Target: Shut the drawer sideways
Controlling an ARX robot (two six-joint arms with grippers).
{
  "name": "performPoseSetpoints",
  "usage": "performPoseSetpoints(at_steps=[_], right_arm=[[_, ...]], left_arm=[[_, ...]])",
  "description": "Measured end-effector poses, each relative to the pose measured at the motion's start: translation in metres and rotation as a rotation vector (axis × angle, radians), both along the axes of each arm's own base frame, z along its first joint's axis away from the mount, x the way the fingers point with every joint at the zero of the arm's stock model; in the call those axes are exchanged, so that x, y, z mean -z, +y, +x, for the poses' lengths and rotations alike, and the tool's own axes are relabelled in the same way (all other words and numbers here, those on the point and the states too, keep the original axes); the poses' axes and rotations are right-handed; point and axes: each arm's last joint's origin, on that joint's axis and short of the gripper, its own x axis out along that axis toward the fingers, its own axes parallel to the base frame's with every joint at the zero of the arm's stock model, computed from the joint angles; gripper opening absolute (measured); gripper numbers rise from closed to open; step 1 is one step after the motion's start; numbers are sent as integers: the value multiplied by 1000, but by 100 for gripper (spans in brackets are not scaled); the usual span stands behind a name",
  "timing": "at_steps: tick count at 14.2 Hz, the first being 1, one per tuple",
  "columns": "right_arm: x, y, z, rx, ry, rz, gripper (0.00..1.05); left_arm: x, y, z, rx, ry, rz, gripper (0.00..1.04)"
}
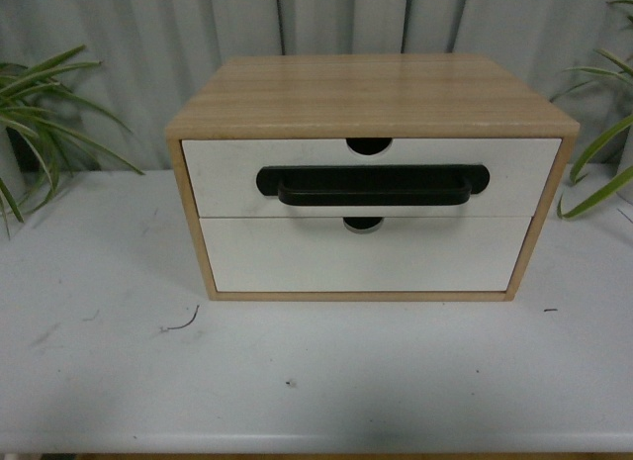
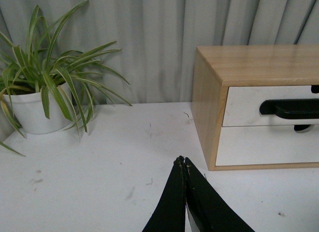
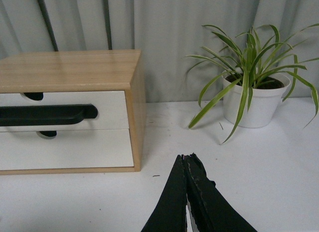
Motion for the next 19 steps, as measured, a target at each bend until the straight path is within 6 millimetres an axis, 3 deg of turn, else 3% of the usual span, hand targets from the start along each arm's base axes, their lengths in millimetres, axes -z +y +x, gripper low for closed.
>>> performPoseSetpoints(at_steps=[6,14,19], right_arm=[[0,0,0,0,0,-2,5],[0,0,0,0,0,-2,100],[0,0,0,0,0,-2,98]], left_arm=[[0,0,0,0,0,0,4],[0,0,0,0,0,1,100],[0,0,0,0,0,0,98]])
